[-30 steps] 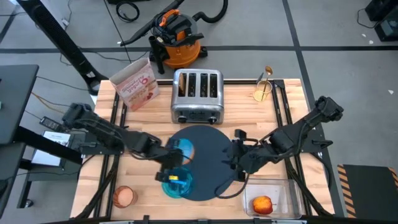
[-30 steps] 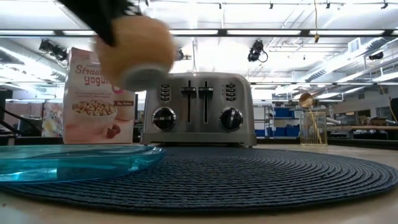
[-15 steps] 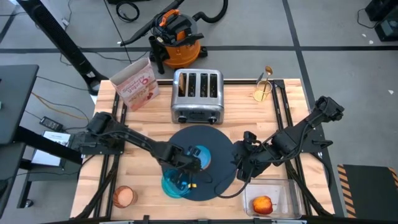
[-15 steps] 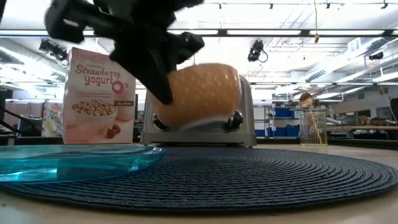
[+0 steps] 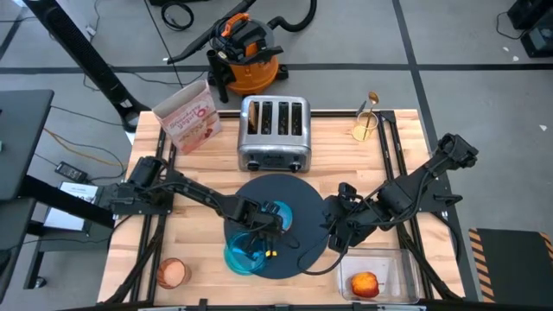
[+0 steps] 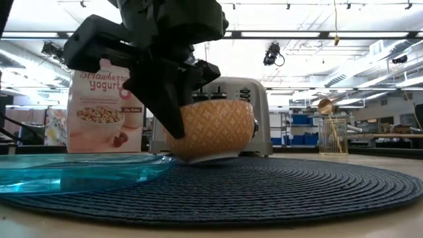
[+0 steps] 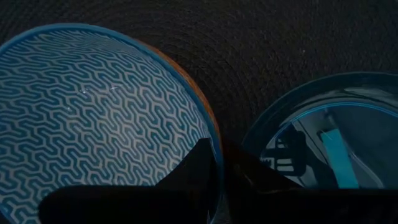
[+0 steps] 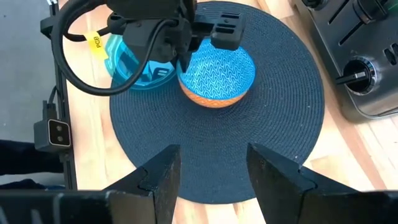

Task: Arrange a breakfast setting
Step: Put the blue bowl on the top right side of the blue plate, then put the orange cup on the top right side of the blue bowl

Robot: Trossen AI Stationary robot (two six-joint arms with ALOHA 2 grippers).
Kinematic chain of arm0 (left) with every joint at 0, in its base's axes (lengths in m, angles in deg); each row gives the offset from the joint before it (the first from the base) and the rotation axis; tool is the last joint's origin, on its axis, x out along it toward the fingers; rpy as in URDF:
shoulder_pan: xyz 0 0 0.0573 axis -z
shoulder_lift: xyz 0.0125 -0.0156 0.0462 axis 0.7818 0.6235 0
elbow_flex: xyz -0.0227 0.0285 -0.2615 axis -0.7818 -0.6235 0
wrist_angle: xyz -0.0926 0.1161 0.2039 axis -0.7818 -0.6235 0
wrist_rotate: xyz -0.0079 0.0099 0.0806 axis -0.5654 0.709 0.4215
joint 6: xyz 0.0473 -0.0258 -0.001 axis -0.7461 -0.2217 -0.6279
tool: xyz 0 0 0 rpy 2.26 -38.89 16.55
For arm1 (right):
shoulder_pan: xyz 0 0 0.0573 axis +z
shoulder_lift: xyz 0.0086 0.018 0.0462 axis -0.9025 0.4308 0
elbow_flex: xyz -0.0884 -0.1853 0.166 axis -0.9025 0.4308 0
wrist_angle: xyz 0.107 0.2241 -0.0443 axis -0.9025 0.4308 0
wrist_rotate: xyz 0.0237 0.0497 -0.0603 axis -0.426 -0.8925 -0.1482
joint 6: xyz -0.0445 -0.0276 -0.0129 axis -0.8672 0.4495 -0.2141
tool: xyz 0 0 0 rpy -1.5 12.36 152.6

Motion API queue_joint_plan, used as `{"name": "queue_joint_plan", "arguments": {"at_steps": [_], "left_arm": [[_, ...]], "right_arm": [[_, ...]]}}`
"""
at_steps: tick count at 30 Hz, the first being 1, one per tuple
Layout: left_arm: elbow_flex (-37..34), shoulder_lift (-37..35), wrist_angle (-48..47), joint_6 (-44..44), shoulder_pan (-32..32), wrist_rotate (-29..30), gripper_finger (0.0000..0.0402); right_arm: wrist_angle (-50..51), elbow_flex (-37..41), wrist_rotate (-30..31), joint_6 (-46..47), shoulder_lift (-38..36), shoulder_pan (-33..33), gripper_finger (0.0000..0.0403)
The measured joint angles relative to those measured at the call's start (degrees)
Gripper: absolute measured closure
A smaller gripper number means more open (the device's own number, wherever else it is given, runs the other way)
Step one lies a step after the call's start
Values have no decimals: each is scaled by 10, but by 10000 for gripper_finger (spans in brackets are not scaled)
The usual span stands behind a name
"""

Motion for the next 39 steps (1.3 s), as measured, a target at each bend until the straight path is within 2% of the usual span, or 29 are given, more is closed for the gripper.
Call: {"name": "queue_joint_plan", "arguments": {"at_steps": [14,21,27,34,39], "left_arm": [[0,-1,-12,16,-2,7,333],[20,-17,-57,39,-2,18,312],[92,-46,-155,133,-2,16,281],[191,-58,-323,304,8,-104,274],[195,-78,-360,402,58,-105,274]], "right_arm": [[-10,0,4,-4,0,0,213],[-10,0,4,-5,0,0,211],[-16,0,4,-45,1,0,212],[-38,0,4,-61,1,-1,212],[-43,3,29,-76,2,-1,212]]}}
